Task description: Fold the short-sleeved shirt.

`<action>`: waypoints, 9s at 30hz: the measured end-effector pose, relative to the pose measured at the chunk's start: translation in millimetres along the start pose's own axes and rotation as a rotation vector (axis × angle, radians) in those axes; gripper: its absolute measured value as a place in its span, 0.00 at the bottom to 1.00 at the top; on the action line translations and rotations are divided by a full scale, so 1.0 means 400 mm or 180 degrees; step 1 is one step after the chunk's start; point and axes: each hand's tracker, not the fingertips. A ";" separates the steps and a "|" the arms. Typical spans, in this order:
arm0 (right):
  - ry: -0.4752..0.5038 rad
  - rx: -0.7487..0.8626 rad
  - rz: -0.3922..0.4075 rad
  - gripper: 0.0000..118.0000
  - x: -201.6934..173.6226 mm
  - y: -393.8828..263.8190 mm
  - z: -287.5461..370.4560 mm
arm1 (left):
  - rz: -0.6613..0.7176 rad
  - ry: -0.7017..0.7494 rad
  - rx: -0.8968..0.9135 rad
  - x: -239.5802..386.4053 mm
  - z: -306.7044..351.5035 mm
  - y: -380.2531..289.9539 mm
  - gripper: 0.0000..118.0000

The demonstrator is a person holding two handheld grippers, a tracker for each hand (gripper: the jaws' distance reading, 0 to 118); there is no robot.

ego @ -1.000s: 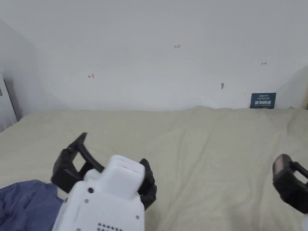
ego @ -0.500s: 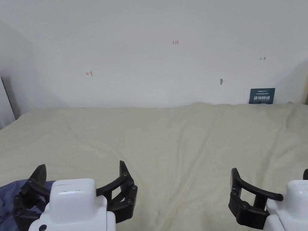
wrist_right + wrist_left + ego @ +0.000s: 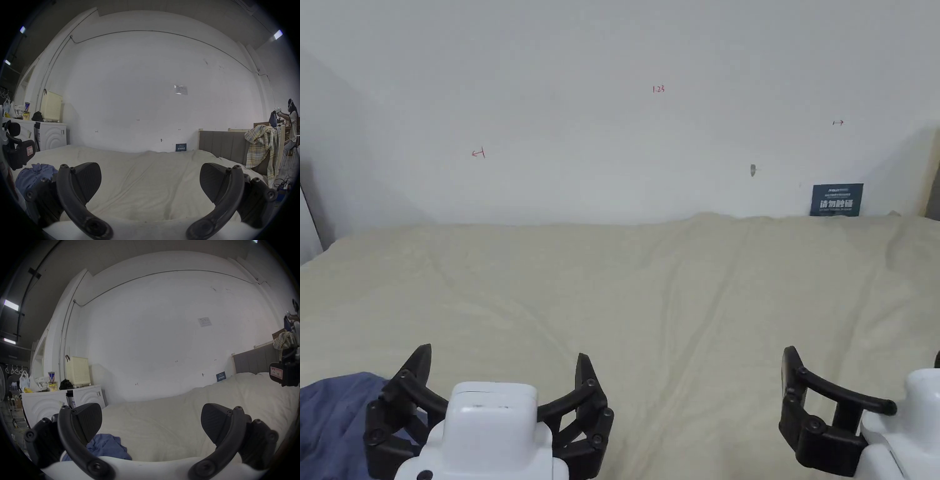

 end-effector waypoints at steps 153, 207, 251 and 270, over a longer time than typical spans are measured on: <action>0.0069 -0.0687 -0.0562 0.00 0.188 0.043 -0.007 | 0.1198 -0.2023 -0.1166 -0.141 -0.194 0.080 0.43; 0.0377 -0.1280 -0.0342 0.00 0.075 -0.109 -0.160 | 0.0470 -0.1758 -0.3642 -0.027 -0.718 -0.427 0.03; 0.1125 -0.3406 -0.0429 0.08 -0.035 -0.094 -0.801 | 0.0943 -0.1681 -0.3123 -0.127 -0.434 -0.354 0.03; 0.1314 -0.1924 -0.1228 0.08 0.323 0.397 -0.462 | 0.1080 -0.1757 -0.1920 -0.273 -0.399 0.128 0.03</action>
